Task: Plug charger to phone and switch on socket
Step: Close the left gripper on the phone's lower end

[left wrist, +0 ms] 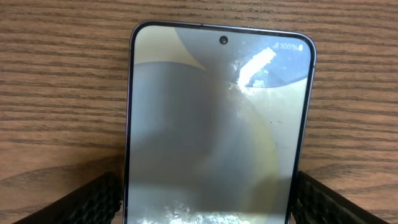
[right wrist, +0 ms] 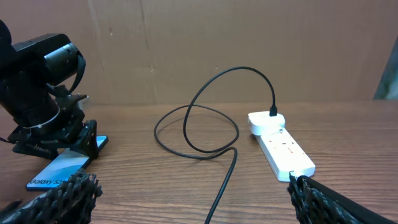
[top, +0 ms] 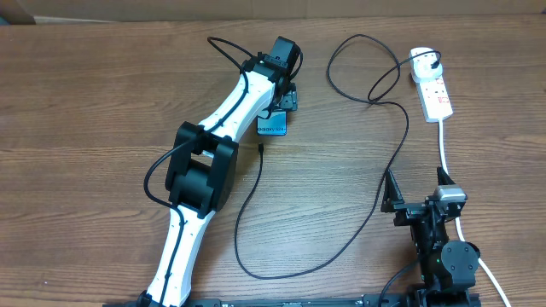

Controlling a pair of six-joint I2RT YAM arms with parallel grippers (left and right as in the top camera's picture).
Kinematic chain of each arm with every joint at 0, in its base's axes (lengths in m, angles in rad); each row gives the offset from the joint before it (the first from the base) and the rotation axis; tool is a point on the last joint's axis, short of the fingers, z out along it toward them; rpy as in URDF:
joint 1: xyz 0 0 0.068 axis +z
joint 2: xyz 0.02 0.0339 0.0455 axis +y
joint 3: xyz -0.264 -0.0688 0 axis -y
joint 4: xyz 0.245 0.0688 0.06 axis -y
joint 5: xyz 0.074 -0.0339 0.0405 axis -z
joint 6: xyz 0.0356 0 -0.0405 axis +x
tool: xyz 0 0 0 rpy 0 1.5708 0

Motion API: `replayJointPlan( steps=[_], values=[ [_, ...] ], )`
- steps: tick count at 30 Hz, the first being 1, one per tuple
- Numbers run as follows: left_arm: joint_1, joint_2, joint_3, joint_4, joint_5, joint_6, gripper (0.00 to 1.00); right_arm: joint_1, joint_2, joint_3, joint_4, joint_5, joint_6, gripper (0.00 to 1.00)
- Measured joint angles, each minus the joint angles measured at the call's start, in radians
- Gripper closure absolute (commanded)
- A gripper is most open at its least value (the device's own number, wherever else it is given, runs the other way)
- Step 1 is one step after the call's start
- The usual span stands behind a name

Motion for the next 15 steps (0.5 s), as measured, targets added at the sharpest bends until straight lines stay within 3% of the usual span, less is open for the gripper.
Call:
replayJointPlan(
  steps=[15],
  values=[
    [0.000,0.000,0.000,0.001,0.007,0.003,0.13,0.000,0.000,0.000,0.000,0.000,0.000,0.00]
  ],
)
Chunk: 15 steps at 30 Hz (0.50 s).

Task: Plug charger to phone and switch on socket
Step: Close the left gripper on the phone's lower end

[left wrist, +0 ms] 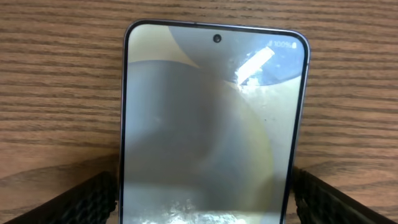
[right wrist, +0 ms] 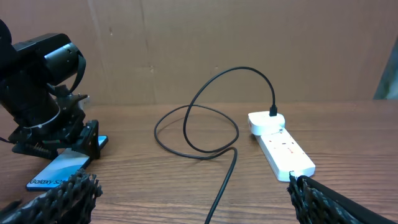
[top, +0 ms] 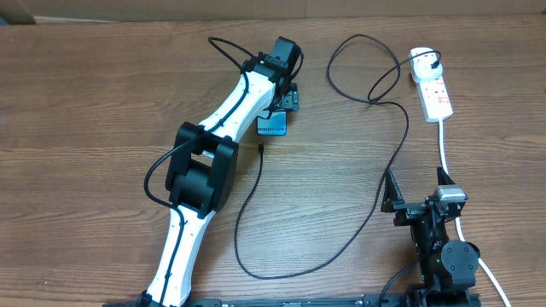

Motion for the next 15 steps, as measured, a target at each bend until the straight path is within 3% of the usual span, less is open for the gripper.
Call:
replayJointPlan(
  steps=[3,15],
  values=[
    [0.000,-0.001,0.000,0.000,0.001,0.001,0.20,0.000,0.000,0.000,0.000,0.000,0.000,0.00],
    [0.002,-0.001,0.000,-0.006,0.000,0.000,0.22,0.000,0.000,0.000,0.000,0.000,0.001,0.00]
  ],
)
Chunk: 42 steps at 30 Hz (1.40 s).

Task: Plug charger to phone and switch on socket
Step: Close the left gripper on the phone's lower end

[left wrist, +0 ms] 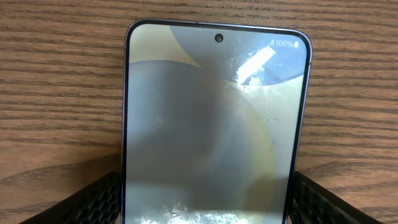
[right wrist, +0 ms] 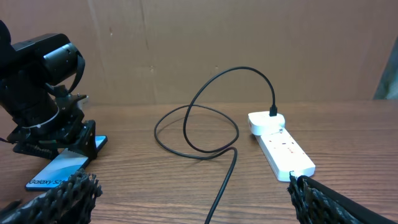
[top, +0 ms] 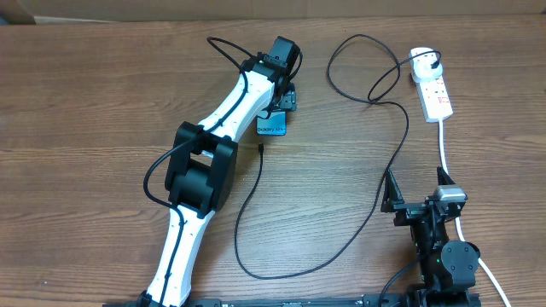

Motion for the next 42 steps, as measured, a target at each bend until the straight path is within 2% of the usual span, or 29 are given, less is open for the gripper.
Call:
replayJointPlan(
  steps=[7,16,42],
  values=[
    [0.000,0.000,0.000,0.000,0.000,0.000,0.21,0.000,0.000,0.000,0.000,0.000,0.000,0.00],
    [0.000,0.000,0.000,-0.002,0.000,0.000,0.26,0.000,0.000,0.000,0.000,0.000,-0.001,0.00],
    [0.000,-0.001,0.002,-0.012,0.004,0.000,0.25,0.000,0.000,0.000,0.000,0.000,0.000,0.00]
  ],
)
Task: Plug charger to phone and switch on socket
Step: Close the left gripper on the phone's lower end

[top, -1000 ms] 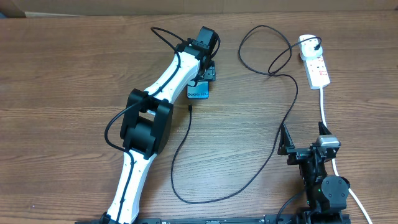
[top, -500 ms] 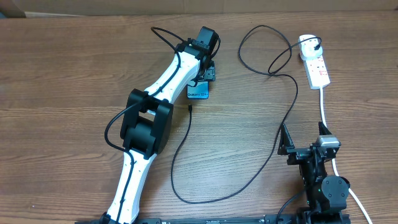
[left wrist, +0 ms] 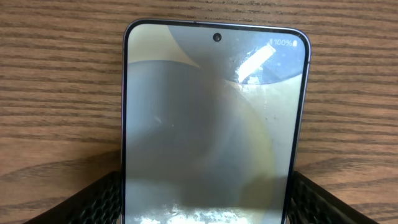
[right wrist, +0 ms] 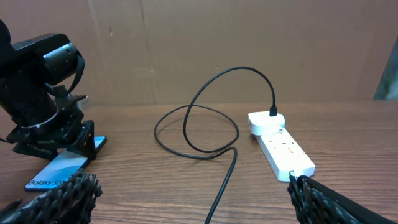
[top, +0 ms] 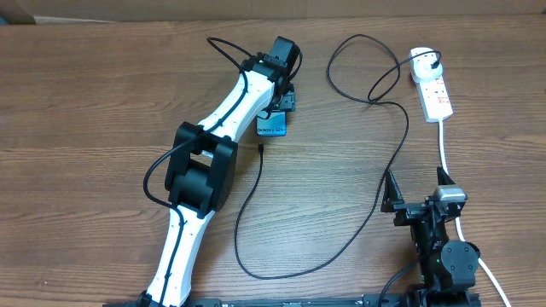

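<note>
The phone (top: 271, 128) lies screen up on the wooden table, its lit screen (left wrist: 214, 124) filling the left wrist view. My left gripper (top: 281, 106) stands over its far end, with a finger (left wrist: 93, 202) pressed against each long edge. The black charger cable (top: 388, 170) runs from the plug (top: 436, 60) in the white socket strip (top: 432, 89) in a long loop, and its free tip (top: 259, 147) lies just below the phone. At the table's front right, my right gripper (top: 415, 186) stands wide open, empty, facing the strip (right wrist: 283, 149).
A brown cardboard wall (right wrist: 249, 43) closes off the back of the table. The strip's white lead (top: 445, 145) runs down past the right arm. The cable's loops (right wrist: 196, 127) lie on the table (top: 85, 128) between phone and strip.
In the left wrist view the fingers have come a touch closer in and now sit against the phone's edges. The cable, strip and right arm have not moved.
My left gripper was over the phone with its fingers a little apart from the phone's sides. The phone then shifted slightly in the wrist view while the gap narrowed, and now both fingers touch its edges. The right gripper stayed open and still throughout.
</note>
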Controlling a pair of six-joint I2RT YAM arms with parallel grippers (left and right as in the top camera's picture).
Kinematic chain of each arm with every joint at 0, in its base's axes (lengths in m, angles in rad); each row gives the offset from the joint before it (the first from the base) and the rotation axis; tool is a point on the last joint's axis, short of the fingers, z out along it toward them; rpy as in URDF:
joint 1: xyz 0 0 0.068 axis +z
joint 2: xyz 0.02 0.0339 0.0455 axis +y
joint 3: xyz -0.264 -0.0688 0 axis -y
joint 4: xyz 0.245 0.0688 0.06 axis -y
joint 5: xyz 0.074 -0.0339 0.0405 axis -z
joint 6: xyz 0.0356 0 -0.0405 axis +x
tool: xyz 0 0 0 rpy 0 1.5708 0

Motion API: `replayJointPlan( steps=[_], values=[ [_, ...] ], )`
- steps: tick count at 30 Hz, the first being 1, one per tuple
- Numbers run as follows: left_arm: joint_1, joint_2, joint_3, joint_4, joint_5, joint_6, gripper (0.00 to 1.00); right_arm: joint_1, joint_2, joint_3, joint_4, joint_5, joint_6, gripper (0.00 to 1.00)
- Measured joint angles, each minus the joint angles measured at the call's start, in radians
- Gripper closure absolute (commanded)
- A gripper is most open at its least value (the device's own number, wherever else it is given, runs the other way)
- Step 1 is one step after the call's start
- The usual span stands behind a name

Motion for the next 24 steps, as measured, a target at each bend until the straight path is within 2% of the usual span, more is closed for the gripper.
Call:
replayJointPlan(
  steps=[24],
  values=[
    [0.000,0.000,0.008,-0.028,0.012,0.000,0.28,0.000,0.000,0.000,0.000,0.000,0.000,0.00]
  ],
)
